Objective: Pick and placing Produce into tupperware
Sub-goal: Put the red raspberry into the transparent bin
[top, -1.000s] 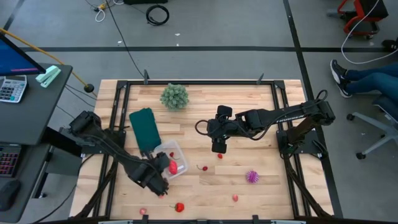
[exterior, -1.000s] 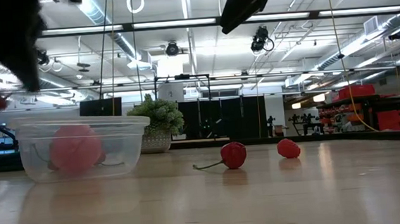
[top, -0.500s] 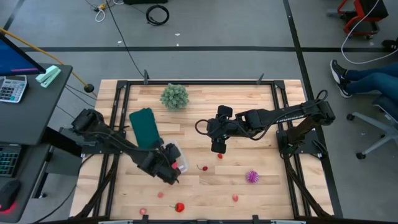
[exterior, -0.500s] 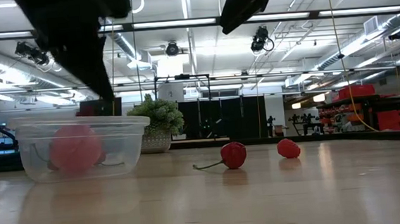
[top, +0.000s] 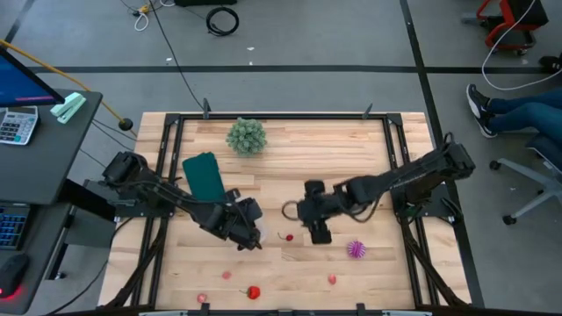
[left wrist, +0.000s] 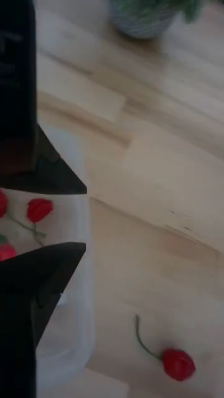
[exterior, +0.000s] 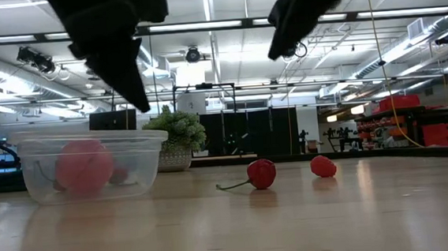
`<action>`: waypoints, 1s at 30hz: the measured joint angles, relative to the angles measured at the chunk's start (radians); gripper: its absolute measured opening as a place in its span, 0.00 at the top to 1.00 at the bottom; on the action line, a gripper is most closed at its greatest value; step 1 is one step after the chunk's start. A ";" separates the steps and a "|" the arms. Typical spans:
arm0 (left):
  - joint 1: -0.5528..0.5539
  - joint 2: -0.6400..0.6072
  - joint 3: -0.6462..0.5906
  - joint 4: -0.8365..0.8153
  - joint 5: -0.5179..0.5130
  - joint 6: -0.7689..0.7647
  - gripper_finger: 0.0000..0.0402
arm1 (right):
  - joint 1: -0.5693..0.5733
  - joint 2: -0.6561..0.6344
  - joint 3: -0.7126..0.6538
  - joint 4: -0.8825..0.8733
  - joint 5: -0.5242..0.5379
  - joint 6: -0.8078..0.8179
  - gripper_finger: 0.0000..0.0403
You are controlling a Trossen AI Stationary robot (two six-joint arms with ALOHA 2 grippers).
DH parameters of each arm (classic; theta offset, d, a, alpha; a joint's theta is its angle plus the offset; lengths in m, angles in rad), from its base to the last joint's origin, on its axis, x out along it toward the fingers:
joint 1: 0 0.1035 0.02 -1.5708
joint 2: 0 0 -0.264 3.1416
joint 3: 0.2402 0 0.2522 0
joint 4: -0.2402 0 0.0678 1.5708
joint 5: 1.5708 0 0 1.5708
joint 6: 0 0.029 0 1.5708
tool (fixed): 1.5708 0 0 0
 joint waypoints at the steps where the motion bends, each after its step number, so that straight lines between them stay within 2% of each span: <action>1: 0.006 0.000 0.010 0.001 -0.002 0.023 0.63 | 0.014 0.000 -0.035 0.044 0.001 -0.009 0.38; 4: 0.024 0.000 0.023 0.005 -0.004 0.078 0.61 | 0.043 0.000 -0.112 0.112 0.044 0.002 0.38; 7: 0.044 0.000 0.023 0.006 -0.003 0.105 0.60 | 0.050 0.001 -0.156 0.111 0.162 0.114 0.38; 10: 0.065 -0.001 0.023 0.007 -0.003 0.110 0.62 | 0.044 0.001 -0.213 0.150 0.215 0.213 0.38; 20: 0.108 -0.001 0.023 0.009 -0.003 0.156 0.67 | 0.039 0.002 -0.421 0.399 0.236 0.374 0.38; 30: 0.124 -0.001 0.023 0.009 -0.002 0.163 0.63 | 0.049 0.002 -0.517 0.566 0.236 0.440 0.38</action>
